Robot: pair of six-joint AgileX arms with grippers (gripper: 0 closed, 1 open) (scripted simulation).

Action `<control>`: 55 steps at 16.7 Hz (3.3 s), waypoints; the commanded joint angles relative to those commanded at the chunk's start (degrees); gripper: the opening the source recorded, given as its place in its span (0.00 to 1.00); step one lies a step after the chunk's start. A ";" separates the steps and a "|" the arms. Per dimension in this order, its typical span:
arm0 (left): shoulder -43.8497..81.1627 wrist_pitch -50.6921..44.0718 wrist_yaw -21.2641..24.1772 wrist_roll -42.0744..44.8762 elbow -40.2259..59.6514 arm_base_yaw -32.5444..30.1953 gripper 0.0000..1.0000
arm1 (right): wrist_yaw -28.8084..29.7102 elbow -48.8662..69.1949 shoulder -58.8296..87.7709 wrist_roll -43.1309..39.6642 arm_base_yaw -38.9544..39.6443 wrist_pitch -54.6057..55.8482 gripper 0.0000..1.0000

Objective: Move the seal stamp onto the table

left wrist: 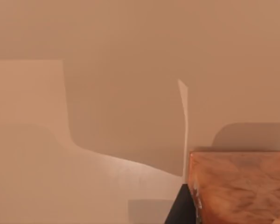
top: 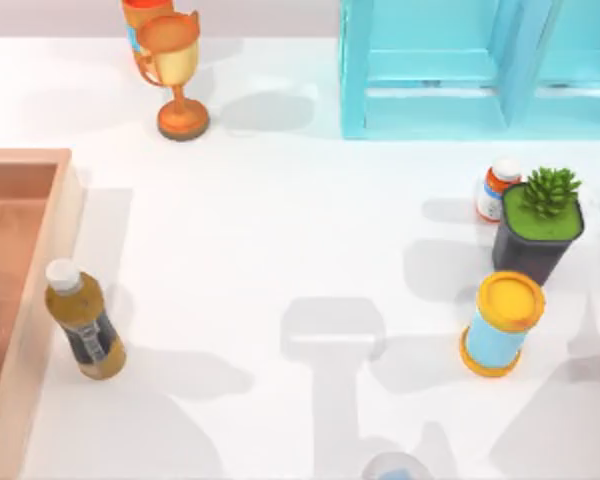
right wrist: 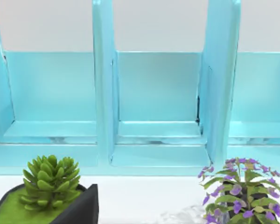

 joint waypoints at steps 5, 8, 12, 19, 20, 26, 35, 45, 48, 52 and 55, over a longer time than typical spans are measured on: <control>-2.35 -2.93 -0.19 -1.39 2.67 -2.51 0.00 | 0.00 0.00 0.00 0.00 0.00 0.00 1.00; -5.97 -7.71 -0.61 -5.56 8.05 -7.74 0.00 | 0.00 0.00 0.00 0.00 0.00 0.00 1.00; -10.62 -15.62 -1.20 -14.04 16.87 -17.55 0.00 | 0.00 0.00 0.00 0.00 0.00 0.00 1.00; -12.21 -31.53 -0.35 -28.45 24.42 -30.60 0.00 | 0.00 0.00 0.00 0.00 0.00 0.00 1.00; -11.67 -33.09 -0.19 -29.84 24.22 -31.01 0.00 | 0.00 0.00 0.00 0.00 0.00 0.00 1.00; -11.08 -34.47 -0.06 -31.14 23.76 -30.96 0.00 | 0.00 0.00 0.00 0.00 0.00 0.00 1.00; -5.47 -29.61 0.95 -38.23 33.39 -37.93 0.00 | 0.00 0.00 0.00 0.00 0.00 0.00 1.00; 17.19 -17.43 0.44 -52.20 35.45 -52.52 0.00 | 0.00 0.00 0.00 0.00 0.00 0.00 1.00; 18.53 -16.74 0.27 -52.97 35.39 -53.24 0.00 | 0.00 0.00 0.00 0.00 0.00 0.00 1.00; 18.44 -16.69 0.33 -52.81 35.17 -52.96 0.00 | 0.00 0.00 0.00 0.00 0.00 0.00 1.00; 19.40 -13.62 0.32 -52.81 33.25 -53.00 0.00 | 0.00 0.00 0.00 0.00 0.00 0.00 1.00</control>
